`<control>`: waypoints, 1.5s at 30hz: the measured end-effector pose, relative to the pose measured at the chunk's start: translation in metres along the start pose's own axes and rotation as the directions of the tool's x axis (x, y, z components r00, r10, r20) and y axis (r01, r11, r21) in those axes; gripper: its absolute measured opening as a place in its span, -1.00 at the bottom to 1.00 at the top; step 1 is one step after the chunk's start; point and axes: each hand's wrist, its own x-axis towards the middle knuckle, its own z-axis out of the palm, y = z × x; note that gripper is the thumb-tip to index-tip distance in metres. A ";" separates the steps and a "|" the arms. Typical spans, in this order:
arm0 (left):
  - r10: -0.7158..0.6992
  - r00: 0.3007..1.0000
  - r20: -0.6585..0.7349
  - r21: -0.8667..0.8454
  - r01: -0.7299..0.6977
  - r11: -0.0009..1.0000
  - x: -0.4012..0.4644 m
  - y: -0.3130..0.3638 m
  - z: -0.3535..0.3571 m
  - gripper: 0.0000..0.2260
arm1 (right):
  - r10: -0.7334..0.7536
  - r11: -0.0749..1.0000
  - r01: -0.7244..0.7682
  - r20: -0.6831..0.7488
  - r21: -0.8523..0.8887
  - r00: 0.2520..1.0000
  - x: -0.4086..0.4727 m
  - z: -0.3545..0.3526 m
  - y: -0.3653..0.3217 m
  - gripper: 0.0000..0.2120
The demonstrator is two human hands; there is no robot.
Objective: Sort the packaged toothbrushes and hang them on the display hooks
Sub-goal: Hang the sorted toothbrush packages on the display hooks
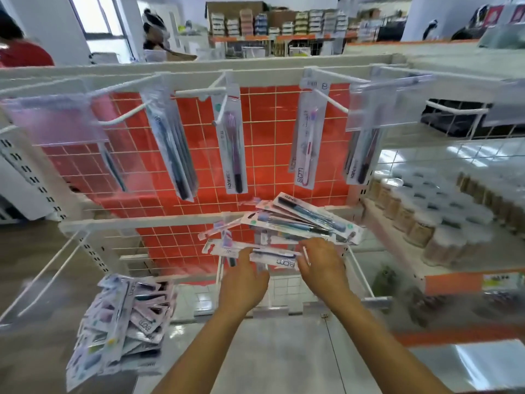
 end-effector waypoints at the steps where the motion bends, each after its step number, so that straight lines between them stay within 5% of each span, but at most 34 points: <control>1: -0.025 1.000 0.002 -0.014 0.025 1.000 0.007 0.000 0.004 -0.57 | -0.005 1.000 0.005 0.015 -0.029 1.000 0.011 0.002 0.004 -0.78; 10: -0.186 0.982 0.028 -0.125 0.188 0.974 0.047 -0.005 0.028 -0.50 | -0.130 0.980 0.142 0.091 -0.142 0.987 0.073 0.011 0.020 -0.61; 14: -0.225 0.972 -0.067 -0.264 0.200 0.944 0.052 -0.004 0.030 -0.58 | -0.166 0.965 0.188 0.130 -0.184 0.977 0.078 0.022 0.018 -0.68; 19: -0.257 0.947 -0.193 -0.352 0.178 0.919 0.051 0.001 0.028 -0.74 | -0.131 0.981 0.144 0.104 -0.133 0.986 0.072 0.030 0.016 -0.70; 29: -0.380 0.896 -0.230 -0.526 0.214 0.823 0.043 -0.003 0.031 -0.73 | -0.117 0.979 0.143 0.176 -0.144 0.978 0.059 0.032 0.009 -0.49; 34: -0.339 0.906 -0.252 -0.547 0.156 0.823 0.035 -0.004 0.028 -0.79 | -0.050 0.998 0.041 0.182 0.055 0.982 0.050 0.024 0.008 -0.36; 40: -0.315 0.912 -0.261 -0.622 0.090 0.778 0.030 0.005 0.022 -0.75 | 0.006 0.943 -0.077 0.216 0.323 0.976 0.041 -0.005 -0.013 -0.43; 45: -0.245 0.937 -0.249 -0.666 0.018 0.746 0.023 0.014 0.019 -0.77 | 0.118 0.729 -0.321 0.351 0.605 0.929 0.035 -0.013 -0.022 -0.45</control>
